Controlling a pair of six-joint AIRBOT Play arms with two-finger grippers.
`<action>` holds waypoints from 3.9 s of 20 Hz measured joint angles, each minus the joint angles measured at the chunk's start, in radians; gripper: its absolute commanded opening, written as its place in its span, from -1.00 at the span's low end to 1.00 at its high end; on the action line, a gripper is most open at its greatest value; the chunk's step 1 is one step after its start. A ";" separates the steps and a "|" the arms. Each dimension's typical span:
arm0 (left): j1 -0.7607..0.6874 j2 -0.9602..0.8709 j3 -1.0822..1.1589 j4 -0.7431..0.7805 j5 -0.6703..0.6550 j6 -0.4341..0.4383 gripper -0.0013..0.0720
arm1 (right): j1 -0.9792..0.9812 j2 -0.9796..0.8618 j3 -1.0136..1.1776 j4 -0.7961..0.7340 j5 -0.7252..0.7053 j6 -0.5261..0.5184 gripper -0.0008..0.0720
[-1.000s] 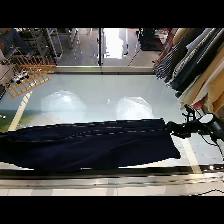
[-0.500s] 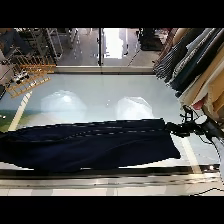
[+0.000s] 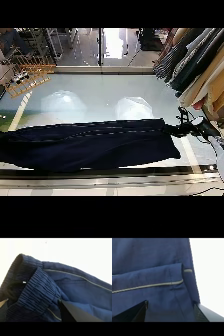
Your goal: Fold the clothes and pants, and hang the long-sleeved shirts on hangers.
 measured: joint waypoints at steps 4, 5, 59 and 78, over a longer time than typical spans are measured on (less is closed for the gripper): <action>-0.006 -0.013 0.000 0.000 -0.042 0.046 0.66 | 0.000 -0.010 0.003 0.009 -0.034 -0.017 0.59; -0.008 -0.015 0.000 -0.001 -0.056 0.060 0.65 | 0.000 -0.012 0.004 0.009 -0.042 -0.018 0.59; -0.073 -0.009 0.245 -0.241 -0.193 -0.156 0.38 | -0.183 -0.148 0.150 0.145 0.245 0.083 0.27; -1.097 -0.089 0.102 -0.100 -0.351 -0.104 -0.93 | -0.101 0.183 0.193 -0.475 0.247 0.353 -0.96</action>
